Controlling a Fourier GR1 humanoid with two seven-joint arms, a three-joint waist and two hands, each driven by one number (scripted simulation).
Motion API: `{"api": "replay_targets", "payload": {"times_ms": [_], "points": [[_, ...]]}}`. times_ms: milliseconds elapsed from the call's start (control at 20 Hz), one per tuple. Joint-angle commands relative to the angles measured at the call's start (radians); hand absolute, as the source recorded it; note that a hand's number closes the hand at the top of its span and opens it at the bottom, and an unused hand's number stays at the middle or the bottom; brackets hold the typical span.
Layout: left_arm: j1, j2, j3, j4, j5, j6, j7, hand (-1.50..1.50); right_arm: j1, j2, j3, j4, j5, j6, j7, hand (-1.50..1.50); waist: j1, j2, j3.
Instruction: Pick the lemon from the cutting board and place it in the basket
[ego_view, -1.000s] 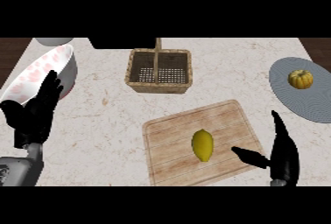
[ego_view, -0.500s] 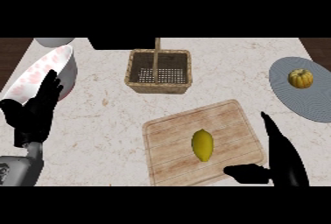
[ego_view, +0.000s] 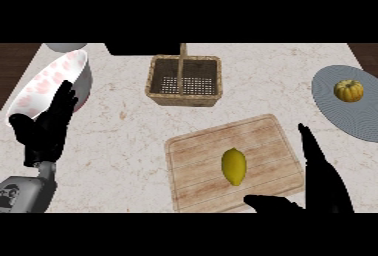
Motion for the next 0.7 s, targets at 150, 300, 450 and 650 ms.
{"api": "replay_targets", "payload": {"times_ms": [150, 300, 450, 650], "points": [[-0.053, -0.041, 0.022, 0.083, -0.028, -0.017, -0.034, 0.00, 0.032, 0.113, 0.009, 0.025, 0.076, 0.041, 0.085, -1.50, 0.000, 0.004, 0.002], [-0.050, -0.017, 0.035, 0.017, -0.028, -0.023, 0.039, 0.00, 0.068, 0.191, 0.056, 0.088, 0.173, -0.029, 0.041, -1.50, 0.004, 0.002, 0.002], [0.004, -0.008, 0.059, -0.010, -0.019, -0.060, 0.006, 0.00, 0.114, 0.232, 0.096, 0.151, 0.272, -0.094, -0.024, -1.50, 0.006, 0.002, 0.002], [-0.039, -0.052, 0.036, -0.049, -0.066, -0.015, 0.096, 0.00, 0.112, 0.258, 0.075, 0.234, 0.307, -0.131, -0.075, -1.50, 0.006, 0.002, 0.002]]}}
